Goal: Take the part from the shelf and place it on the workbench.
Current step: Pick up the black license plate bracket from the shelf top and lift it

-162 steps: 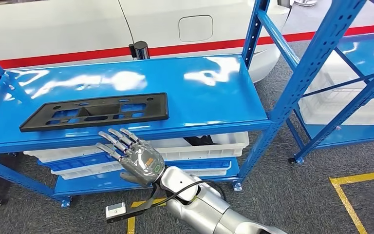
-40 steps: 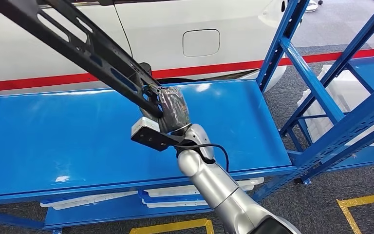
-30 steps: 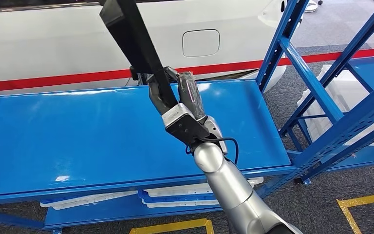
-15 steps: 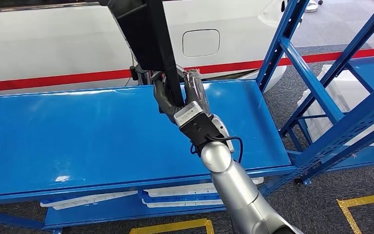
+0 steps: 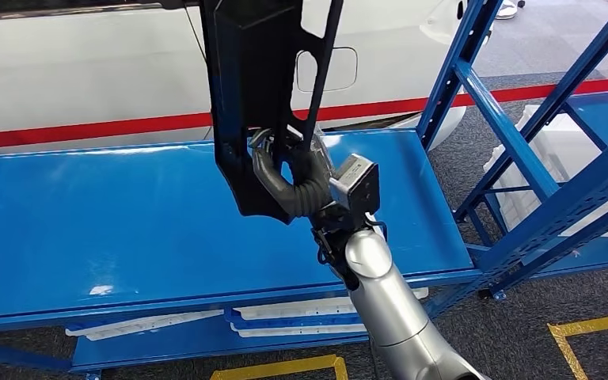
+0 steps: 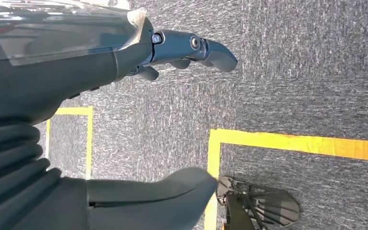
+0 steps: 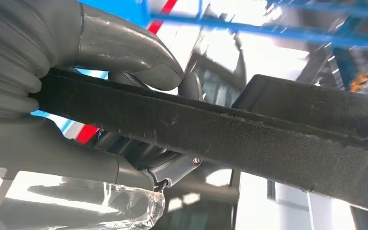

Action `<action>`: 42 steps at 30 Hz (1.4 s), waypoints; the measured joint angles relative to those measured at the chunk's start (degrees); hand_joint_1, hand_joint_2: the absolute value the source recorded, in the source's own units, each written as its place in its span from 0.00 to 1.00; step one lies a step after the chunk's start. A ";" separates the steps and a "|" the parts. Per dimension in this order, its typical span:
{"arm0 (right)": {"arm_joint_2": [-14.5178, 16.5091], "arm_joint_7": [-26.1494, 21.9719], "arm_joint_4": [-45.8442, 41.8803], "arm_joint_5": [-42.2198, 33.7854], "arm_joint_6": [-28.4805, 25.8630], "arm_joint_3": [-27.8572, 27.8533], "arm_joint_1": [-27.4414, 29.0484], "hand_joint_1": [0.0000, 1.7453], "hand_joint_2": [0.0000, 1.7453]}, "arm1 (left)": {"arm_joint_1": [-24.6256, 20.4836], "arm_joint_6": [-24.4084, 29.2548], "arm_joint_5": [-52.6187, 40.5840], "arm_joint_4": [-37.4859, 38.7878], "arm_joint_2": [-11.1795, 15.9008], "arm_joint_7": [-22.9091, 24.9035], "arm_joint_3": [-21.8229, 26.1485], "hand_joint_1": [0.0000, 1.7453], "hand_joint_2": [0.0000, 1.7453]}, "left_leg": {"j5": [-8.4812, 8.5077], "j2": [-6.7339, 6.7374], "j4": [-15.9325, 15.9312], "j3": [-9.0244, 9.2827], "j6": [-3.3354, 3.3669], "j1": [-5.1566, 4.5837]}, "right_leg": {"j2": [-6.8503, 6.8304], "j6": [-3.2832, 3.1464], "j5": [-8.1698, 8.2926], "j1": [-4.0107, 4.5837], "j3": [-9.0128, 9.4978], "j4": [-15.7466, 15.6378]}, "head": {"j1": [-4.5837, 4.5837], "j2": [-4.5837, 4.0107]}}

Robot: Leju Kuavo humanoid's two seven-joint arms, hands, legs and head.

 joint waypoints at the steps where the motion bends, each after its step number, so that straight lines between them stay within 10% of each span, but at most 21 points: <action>1: -0.16 0.01 -0.31 -1.77 1.09 0.01 0.17 1.00 1.00 | 0.00 -0.03 -0.02 0.00 0.00 0.10 0.03 0.00 1.00 | 0.00 0.00 0.00 0.00 0.00 0.00 | 0.00 0.00 0.00 0.00 0.00 0.00 | 0.01 0.00; 6: -1.09 -0.04 -2.45 -6.15 3.49 0.09 1.05 1.00 1.00 | -0.01 -0.32 0.04 0.00 0.01 -0.07 0.59 0.00 1.00 | -0.05 0.00 0.08 -0.03 0.07 -0.06 | 0.00 0.06 0.04 -0.08 0.03 -0.10 | -0.01 0.00; 10: -1.57 -0.32 -4.27 -6.95 4.04 0.46 1.64 1.00 1.00 | -0.06 -0.65 0.31 0.00 0.08 -0.32 1.14 0.00 1.00 | 1.05 0.12 -1.33 0.92 1.43 0.02 | -0.01 1.10 0.19 -0.36 0.07 -0.33 | 0.00 0.00; 16: -2.56 -0.80 -5.55 -8.00 5.54 1.60 2.97 1.00 1.00 | -0.21 -1.17 0.96 0.00 -0.03 -0.46 2.09 0.00 1.00 | 2.30 0.66 -2.88 1.45 1.68 0.50 | -0.19 1.74 -6.72 -1.63 -5.70 14.79 | 0.22 0.00; 19: -2.66 -0.86 -6.24 -8.24 5.68 1.92 3.24 1.00 1.00 | -0.23 -1.19 1.01 -0.01 -0.08 -0.46 2.43 0.00 1.00 | 2.02 0.61 -1.95 0.94 0.56 1.23 | -0.60 4.41 -3.59 -2.93 -0.82 6.49 | 0.24 0.00; 21: -2.69 -0.91 -6.86 -8.28 5.71 2.16 3.29 1.00 1.00 | -0.26 -1.15 0.98 -0.03 0.08 -0.44 2.51 0.00 1.00 | 1.68 0.39 -0.84 0.24 -0.57 1.39 | -0.37 4.92 -2.29 -3.14 2.11 1.42 | 0.26 0.00; 25: -2.75 -0.96 -7.49 -8.30 5.78 2.56 3.43 1.00 1.00 | -0.25 -1.11 0.92 -0.05 0.12 -0.39 2.60 0.00 1.00 | 1.53 0.05 0.26 -0.78 -1.77 1.51 | 0.07 3.47 -2.25 -3.05 1.44 1.70 | 0.09 0.00; 30: -2.76 -0.97 -7.85 -8.23 5.78 2.68 3.46 1.00 1.00 | -0.28 -1.11 0.83 -0.04 0.06 -0.39 2.71 0.00 1.00 | -7.78 0.08 14.03 -5.89 -1.98 1.67 | -0.20 1.09 -0.87 -2.29 -0.40 1.74 | -0.07 0.00; 32: -2.80 -0.97 -7.85 -8.15 5.78 2.74 3.54 1.00 1.00 | -0.29 -1.11 0.79 -0.04 0.04 -0.40 2.75 0.00 1.00 | -7.87 0.07 16.25 -5.75 -1.54 1.61 | -0.24 0.56 -0.27 -1.71 -1.17 1.76 | -0.07 0.00; 37: -2.90 -1.32 -7.85 -8.07 5.66 2.76 3.59 1.00 1.00 | -0.79 -1.02 0.73 -0.07 0.02 -0.40 2.79 0.00 1.00 | -3.13 -0.04 1.29 4.17 0.20 0.50 | -0.28 1.40 1.23 -1.07 -2.06 1.69 | -0.01 0.00; 40: -3.11 -1.68 -7.85 -8.04 5.63 2.81 3.77 1.00 1.00 | -0.87 -0.68 0.74 -0.06 -0.03 -0.26 2.89 0.00 1.00 | -2.19 0.12 -0.23 4.07 0.60 -0.13 | -0.40 2.82 2.18 -1.35 -2.42 1.41 | 0.01 0.00; 42: -3.42 -2.02 -7.85 -7.94 5.63 2.85 3.90 1.00 1.00 | -0.95 -0.43 0.75 -0.07 -0.09 -0.13 2.99 0.00 1.00 | -0.67 0.42 -0.99 3.12 1.32 -0.03 | -0.42 2.77 -0.01 -1.26 -3.72 3.31 | 0.13 0.00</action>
